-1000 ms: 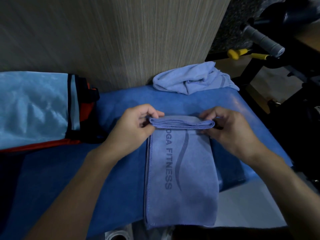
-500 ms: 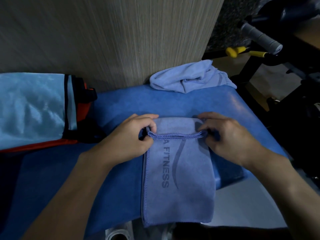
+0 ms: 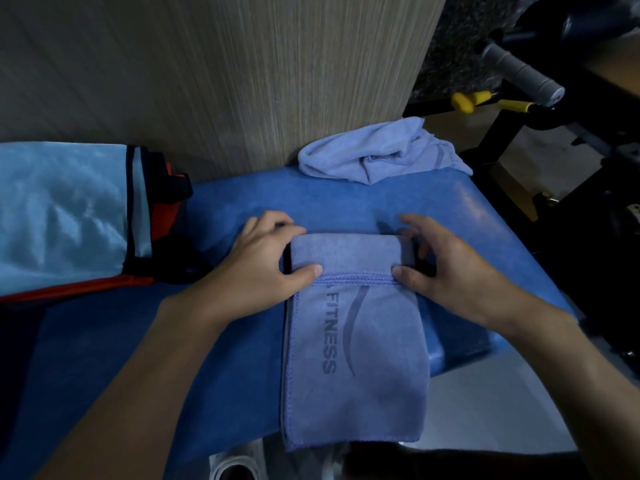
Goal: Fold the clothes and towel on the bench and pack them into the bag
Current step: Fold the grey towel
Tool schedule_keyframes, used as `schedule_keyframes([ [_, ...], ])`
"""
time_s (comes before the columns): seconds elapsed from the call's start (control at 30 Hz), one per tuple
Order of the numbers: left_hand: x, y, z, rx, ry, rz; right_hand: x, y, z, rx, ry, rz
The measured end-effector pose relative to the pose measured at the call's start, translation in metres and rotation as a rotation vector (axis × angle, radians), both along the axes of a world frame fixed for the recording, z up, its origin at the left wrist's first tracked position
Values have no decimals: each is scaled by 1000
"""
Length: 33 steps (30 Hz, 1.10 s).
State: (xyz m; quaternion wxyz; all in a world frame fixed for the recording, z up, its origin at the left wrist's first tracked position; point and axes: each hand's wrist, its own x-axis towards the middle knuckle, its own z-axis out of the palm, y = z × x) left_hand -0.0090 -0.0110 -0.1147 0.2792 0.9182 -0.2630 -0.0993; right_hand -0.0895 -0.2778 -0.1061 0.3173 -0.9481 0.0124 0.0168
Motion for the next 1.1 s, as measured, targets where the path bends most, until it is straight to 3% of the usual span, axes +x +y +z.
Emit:
schedule_keyframes([
  [0.13, -2, 0, 6, -33, 85, 1, 3, 0, 0, 40, 7, 17],
  [0.23, -1, -1, 7, -193, 189, 12, 3, 0, 0, 103, 7, -14],
  [0.37, -3, -8, 8, -392, 28, 50, 5, 10, 1, 67, -151, -102],
  [0.5, -7, -7, 10, -325, -167, -46, 3, 12, 10, -92, -260, 27],
  [0.6, -14, 0, 10, -296, -64, -125, -3, 6, 12, 8, -185, 88],
  [0.77, -20, 0, 12, -403, 60, -75, -6, 3, 9, 197, -215, 168],
  [0.9, -18, 2, 8, -287, 105, -71, -9, -1, 9, 189, -113, 134],
  [1.03, -16, 2, 10, -16, 16, -82, -11, -3, 11, 122, 62, 132],
  [1.1, -16, 2, 13, 21, 27, -96, -12, -2, 14, 67, 89, 145],
])
